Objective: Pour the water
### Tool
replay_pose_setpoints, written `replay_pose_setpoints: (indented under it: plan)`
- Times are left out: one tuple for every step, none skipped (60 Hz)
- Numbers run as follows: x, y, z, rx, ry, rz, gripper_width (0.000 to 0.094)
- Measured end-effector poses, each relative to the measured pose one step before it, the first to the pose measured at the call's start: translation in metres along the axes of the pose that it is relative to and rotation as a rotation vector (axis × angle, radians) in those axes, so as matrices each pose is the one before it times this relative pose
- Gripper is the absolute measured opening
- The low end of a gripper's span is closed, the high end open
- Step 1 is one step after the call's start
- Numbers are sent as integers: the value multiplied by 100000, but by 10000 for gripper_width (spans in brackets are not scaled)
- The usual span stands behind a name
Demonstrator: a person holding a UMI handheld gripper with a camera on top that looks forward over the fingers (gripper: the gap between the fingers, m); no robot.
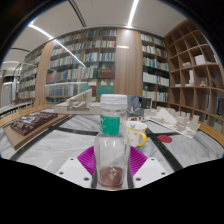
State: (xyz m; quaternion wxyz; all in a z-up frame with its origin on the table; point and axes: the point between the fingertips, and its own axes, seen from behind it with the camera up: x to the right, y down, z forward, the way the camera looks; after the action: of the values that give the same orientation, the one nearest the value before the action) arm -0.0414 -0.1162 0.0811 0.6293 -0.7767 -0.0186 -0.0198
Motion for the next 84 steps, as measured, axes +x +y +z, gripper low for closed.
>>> replay_pose_setpoints:
  plan:
    - [2,24,-61,-134,-273,-351,405]
    - [31,-49,-39,138,-111,-166,405]
    - [-51,-33,-60,-46,-280,-97,404]
    - [-46,-71,-29,48,-455,34,403]
    - [-295,-88,-12,-71,-444,268,404]
    - [-72,-135,-86,-111,-694,436,403]
    - [-64,-230,-76,258,-573,836,404]
    - [-24,-329,-103,553,-343,1020,403]
    - [-70,-274,19,569,-575,799,404]
    - [-234,-261,-31,-143,-999,530,404]
    - [-337,-351,-20,-2,-1349,793,404]
    - [-341,-528,-29,652,-1294,1454,404]
    - [-351,-684,18,1091,-1297,2013,404]
    - [-716,-733,102,876,-1296,2013,404]
    - [-591,-697,72,649,-2228,2171,404]
    - [-747,-682,186,520,-2039,2355,403]
    - [-521,-788,70,848,-2203,3044,404]
    - [-70,-768,159,1223,-2513,3734,403]
    - [-554,-875,137,1004,-2459,4031,403]
    - [-1099,-1009,135,718,-2532,4158,403]
    - [-304,-819,190,932,-3598,4695,402]
    - [-1190,-947,182,797,-2811,5010,401]
    - [-730,-936,217,907,-3183,5554,402]
    - [-752,-913,288,814,-3153,5817,402]
    - [-750,-914,300,730,-3165,6064,401]
    - [-759,-871,318,690,-3162,6079,401]
    - [-794,-826,348,562,-3293,6173,401]
    - [-1126,-544,848,573,-3229,5995,401]
    - [-860,-708,202,290,-4027,6604,402]
    - [16,-492,720,707,-3753,6343,401]
    - [-582,-761,309,757,-3426,6849,401]
    - [-525,-723,316,803,-3219,6892,401]
    - [-556,-595,374,390,-3488,6755,400]
    - [-477,-522,417,14,-3802,6616,399]
    - [-1192,-583,79,184,-3438,6998,399]
    - [-173,-792,323,1134,-2837,6298,399]
    - [-98,-760,324,1156,-2485,5941,398]
    - [-22,-660,361,691,-2455,5594,397]
    - [485,-604,880,743,-2252,5006,397]
    - [385,-910,276,1090,-2047,4948,399]
    - [193,-851,210,1562,-1452,4856,398]
    - [-608,-342,-156,1564,-909,4908,399]
    - [41,-602,17,817,-1135,4635,398]
    - [222,-652,148,960,-1163,4321,398]
    - [962,-870,806,1652,-812,3665,399]
    - [465,-814,117,1609,-527,3820,399]
    - [513,-779,160,1428,-297,3728,399]
    - [527,-663,141,1083,-214,3750,399]
    - [-118,-508,-592,892,-232,4055,399]
    - [729,-975,38,1498,-102,3256,399]
    - [697,-599,595,1941,390,2902,399]
    - [479,-635,51,1226,49,3144,399]
    - [445,-482,49,671,-175,3042,398]
    - [421,-500,4,620,-292,2857,401]
    - [451,-612,-17,1223,29,2507,402]
    - [266,-797,-865,1279,299,2578,400]
    - [633,-522,675,1674,1004,1487,400]
    - [529,-523,-13,1112,718,1842,400]
    - [430,-462,-34,878,359,1763,401]
    - [307,-402,-106,792,117,1538,401]
    - [282,-415,-67,847,152,1399,400]
    - [211,-473,-698,625,134,1802,400]
    - [267,-179,-668,772,387,1217,400]
    - [-39,-236,1133,686,113,745,399]
    - [59,-32,-75,-55,-349,584,398]
    - [10,-7,-39,-328,-421,2,399]
    - [50,18,-54,-305,-28,-629,400]
    - [117,-42,-31,-63,452,-1078,399]
    - [154,-11,-34,-5,773,-1129,400]
    - [-210,453,-602,113,712,-447,402]
    - [144,-240,616,-226,292,-568,400]
    - [18,50,331,-335,-99,-11,400]
    - [-104,-69,301,-437,-356,185,401]
    - [-212,51,130,-447,-307,6,402]
    - [-188,60,145,-523,-98,-586,402]
    - [-828,1139,-1770,-534,406,-1054,401]
    - [299,-330,884,-872,257,-2490,401]
    - [-222,245,-14,-673,514,-2855,401]
    - [-224,209,48,-629,668,-3183,401]
    - [-210,255,47,-831,801,-3402,399]
    - [-298,301,66,-987,788,-3684,399]
    - [-928,888,-1199,-1015,547,-3550,400]
    - [-593,260,73,-858,302,-4356,400]
    - [-697,213,71,-798,251,-4619,399]
